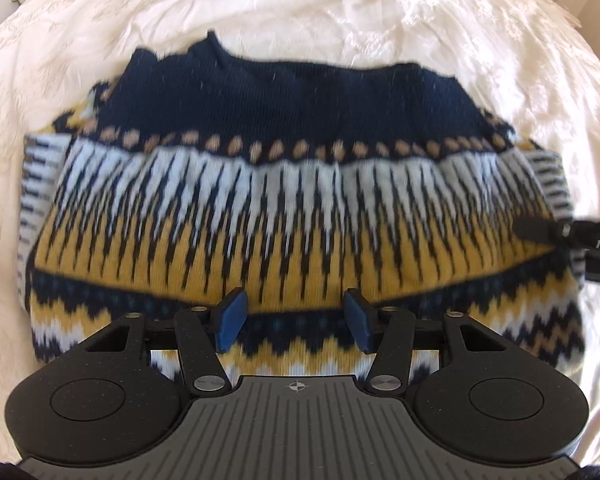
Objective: Fold small clothes
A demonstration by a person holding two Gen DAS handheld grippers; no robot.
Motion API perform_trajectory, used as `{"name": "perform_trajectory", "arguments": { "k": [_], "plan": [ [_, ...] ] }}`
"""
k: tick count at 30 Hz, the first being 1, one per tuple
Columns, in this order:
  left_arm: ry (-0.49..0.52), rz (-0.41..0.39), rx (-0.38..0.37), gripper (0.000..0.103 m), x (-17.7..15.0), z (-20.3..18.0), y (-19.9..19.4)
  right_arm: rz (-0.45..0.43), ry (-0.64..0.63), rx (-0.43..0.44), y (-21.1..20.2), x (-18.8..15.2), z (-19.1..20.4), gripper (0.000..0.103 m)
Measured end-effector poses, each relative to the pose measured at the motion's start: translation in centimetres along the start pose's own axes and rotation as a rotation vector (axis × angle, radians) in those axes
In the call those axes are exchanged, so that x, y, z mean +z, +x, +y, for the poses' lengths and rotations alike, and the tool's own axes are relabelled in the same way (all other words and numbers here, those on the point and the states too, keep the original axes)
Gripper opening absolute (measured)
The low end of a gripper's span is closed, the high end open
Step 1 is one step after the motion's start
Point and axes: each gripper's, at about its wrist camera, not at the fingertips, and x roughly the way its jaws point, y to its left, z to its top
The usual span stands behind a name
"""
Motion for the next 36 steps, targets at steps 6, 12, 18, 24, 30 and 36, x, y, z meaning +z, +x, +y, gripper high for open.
{"name": "perform_trajectory", "arguments": {
  "k": [6,12,18,24,30,36],
  "plan": [
    [0.034,0.022,-0.019,0.051,1.3,0.1,0.8,0.026,-0.049,-0.076,0.6,0.1,1.9,0.066],
    [-0.018,-0.045,-0.057,0.051,1.7,3.2,-2.1,0.013,-0.087,-0.18,-0.3,0.2,3.7,0.031],
    [-0.056,-0.1,-0.074,0.051,-0.5,7.3,-6.2,-0.009,-0.122,-0.218,-1.3,-0.7,7.9,0.03],
    [-0.146,-0.122,-0.087,0.051,-3.5,12.2,-8.8,-0.003,-0.184,-0.21,-0.8,-1.1,14.3,0.029],
    [-0.207,-0.124,-0.103,0.051,-6.1,16.2,-10.5,0.033,-0.252,-0.171,2.2,-1.9,21.1,0.029],
    [-0.221,-0.112,-0.107,0.051,-7.8,18.8,-10.8,0.089,-0.331,-0.172,8.3,-3.7,26.6,0.029]
  ]
}}
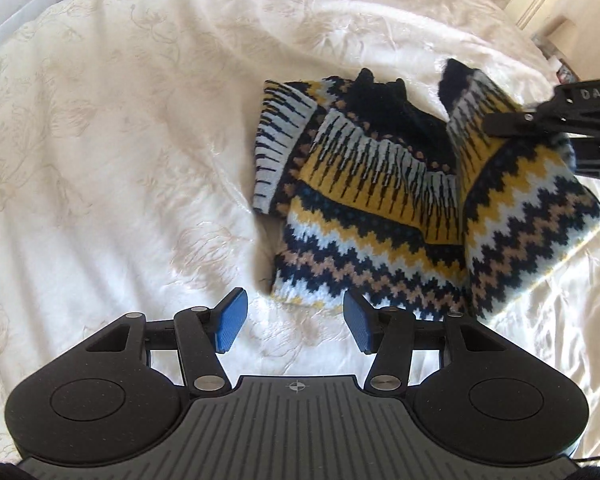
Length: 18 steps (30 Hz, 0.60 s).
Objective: Fold small clothes
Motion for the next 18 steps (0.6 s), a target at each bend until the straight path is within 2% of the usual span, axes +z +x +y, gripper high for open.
{"name": "perform_trajectory", "arguments": {
  "k": [6,13,16,18],
  "plan": [
    [0.015,0.016,0.009,0.051,-0.6,1.8,-0.4,0.1,-0.074,-0.082,6.9,-1.4,3.8,0.03],
    [-0.001,0.03,0.016,0.051,-0.8,3.2,-0.2,0.138,-0.139,-0.141,10.1,-2.6,6.5,0.032],
    [0.001,0.036,0.012,0.051,-0.6,3.3,0.2,0.142,-0.147,-0.098,10.5,-2.6,6.7,0.036],
    [0.004,0.042,0.005,0.051,-0.5,3.2,0.3,0.134,-0.136,-0.004,10.2,-2.6,6.6,0.036]
  ]
}}
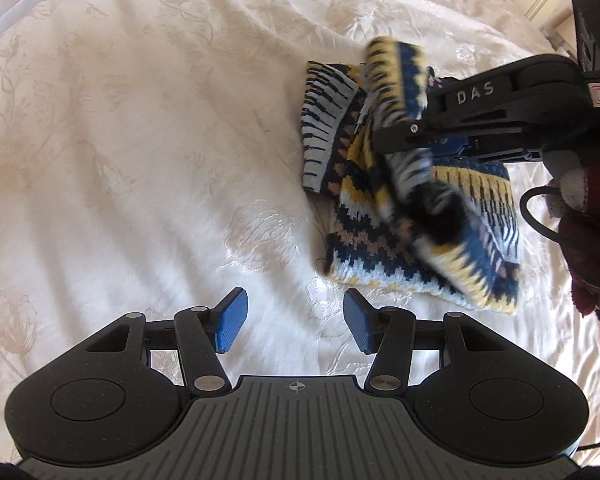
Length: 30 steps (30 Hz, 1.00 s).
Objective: Fold small clothes
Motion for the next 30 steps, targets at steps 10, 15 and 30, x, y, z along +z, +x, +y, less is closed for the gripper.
{"name": "perform_trajectory", "arguments": {
  "k": [10,15,30],
  "plan": [
    [0.042,-0.013,-0.031,0.051,2.3,-0.5,-0.1,-0.182,0.013,0.108,-5.6,-1.3,-1.5,0.041],
    [0.007,-0.029,-0.075,0.051,4.8,-0.2,-0.1,-0.174,-0.121,-0.023,-7.0,-4.1,-1.5,0.05],
    [0.011,-0.025,-0.113,0.052,8.1,-1.1,0.5,-0.112,-0.674,-0.298,-0.5,-13.8,6.6,0.072]
  ]
}}
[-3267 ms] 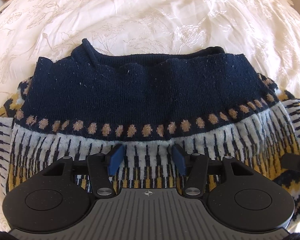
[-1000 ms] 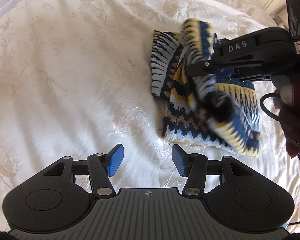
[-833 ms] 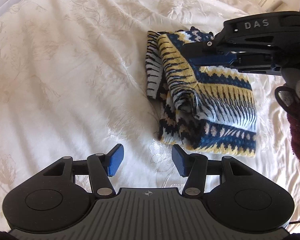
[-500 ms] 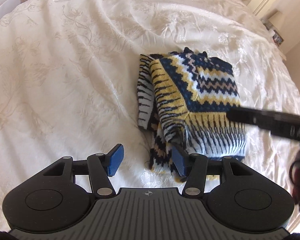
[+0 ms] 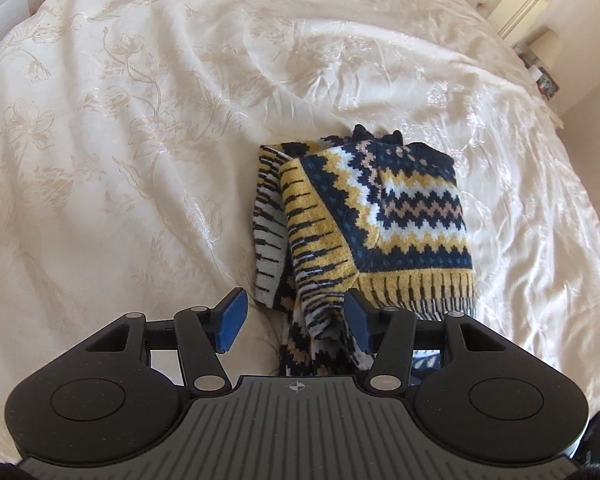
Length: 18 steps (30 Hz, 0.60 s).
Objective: Fold small clothes
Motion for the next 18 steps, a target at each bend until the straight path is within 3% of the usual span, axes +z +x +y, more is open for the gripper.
{"name": "perform_trajectory", "arguments": {
  "k": [3,6,8,10,14,18],
  "plan": [
    [-0.011,0.019,-0.017,0.052,0.0,0.0,0.2,-0.004,-0.048,-0.033,1.2,0.6,0.6,0.07],
    [-0.014,0.031,-0.037,0.053,0.3,0.0,0.4,-0.009,0.012,0.008,1.0,1.1,-0.6,0.034],
    [-0.017,0.037,-0.052,0.053,0.4,-0.2,0.6,-0.033,0.085,0.029,0.0,1.3,-1.8,0.027],
    [-0.032,0.053,-0.08,0.053,0.6,-0.2,1.1,-0.057,0.154,0.036,-1.0,1.1,-3.0,0.013],
    [-0.084,0.104,-0.142,0.053,0.8,-0.3,2.9,-0.091,0.274,0.061,-2.9,0.7,-5.3,0.013],
    [-0.111,0.128,-0.161,0.053,0.7,-0.5,4.9,-0.083,0.303,0.075,-3.2,0.3,-5.8,0.013]
  ]
}}
